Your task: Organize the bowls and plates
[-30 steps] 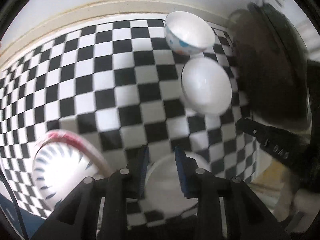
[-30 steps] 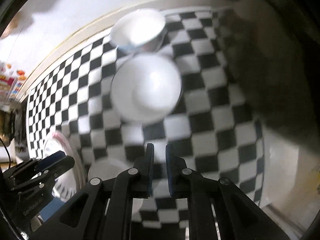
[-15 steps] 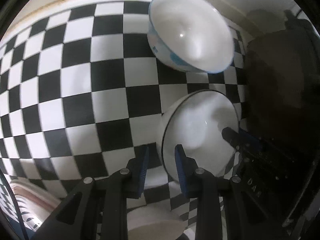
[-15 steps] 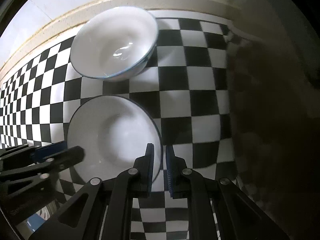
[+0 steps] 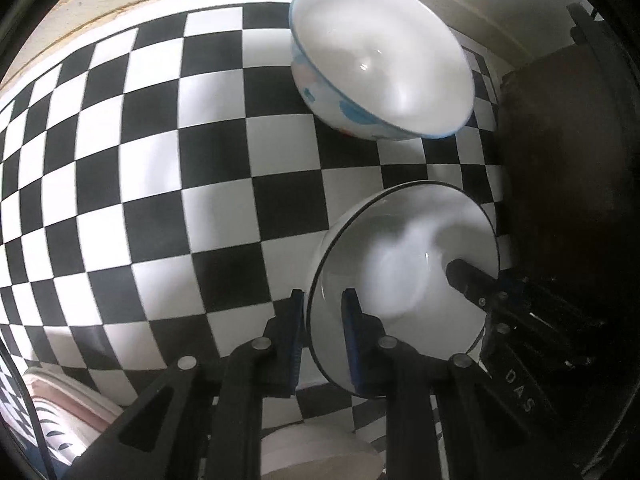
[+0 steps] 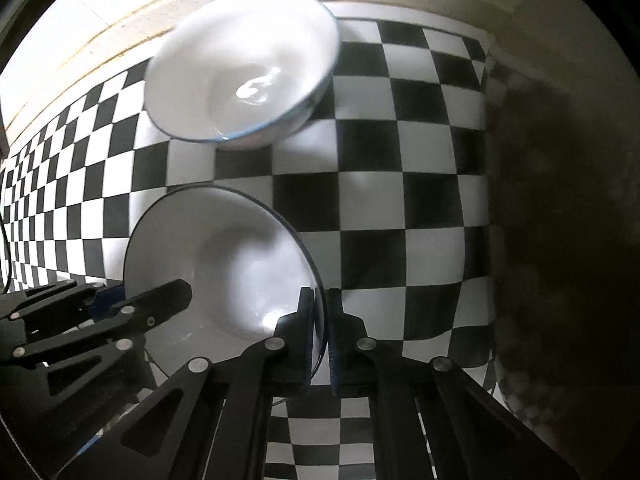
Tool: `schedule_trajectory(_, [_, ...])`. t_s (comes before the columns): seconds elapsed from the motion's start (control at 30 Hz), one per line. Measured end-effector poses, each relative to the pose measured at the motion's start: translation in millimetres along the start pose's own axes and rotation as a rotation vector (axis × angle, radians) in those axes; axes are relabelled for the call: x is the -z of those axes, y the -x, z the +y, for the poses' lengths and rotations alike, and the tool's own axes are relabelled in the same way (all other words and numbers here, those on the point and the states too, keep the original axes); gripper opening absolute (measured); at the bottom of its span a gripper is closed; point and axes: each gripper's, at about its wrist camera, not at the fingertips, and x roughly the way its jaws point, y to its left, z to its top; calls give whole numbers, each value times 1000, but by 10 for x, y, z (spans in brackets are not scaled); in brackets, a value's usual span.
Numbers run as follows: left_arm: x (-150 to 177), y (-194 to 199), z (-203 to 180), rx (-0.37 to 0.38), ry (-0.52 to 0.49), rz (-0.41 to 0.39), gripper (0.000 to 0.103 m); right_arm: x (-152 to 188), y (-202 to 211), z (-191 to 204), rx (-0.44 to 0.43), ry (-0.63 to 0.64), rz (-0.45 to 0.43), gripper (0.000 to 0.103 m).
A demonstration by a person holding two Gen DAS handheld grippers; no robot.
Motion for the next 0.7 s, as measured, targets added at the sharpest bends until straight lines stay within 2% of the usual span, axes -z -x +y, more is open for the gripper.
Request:
schedule_trajectory(0.27, [282,421,16,-28,-38,-53,16,85,330,21,-47,16,-37,7])
schedule_trajectory(0.3, [330,486,15,-33,-43,-66,16,250,309,95,-53,12,-44,7])
schedule_trajectory(0.53, [634,835,12,-34,-58,-119,16,479,662,120,-88,18,-99,7])
schedule_trajectory(0.7, [846,1001,4,-37,-69,-148,16,786,889,220,-109,17,-128,7])
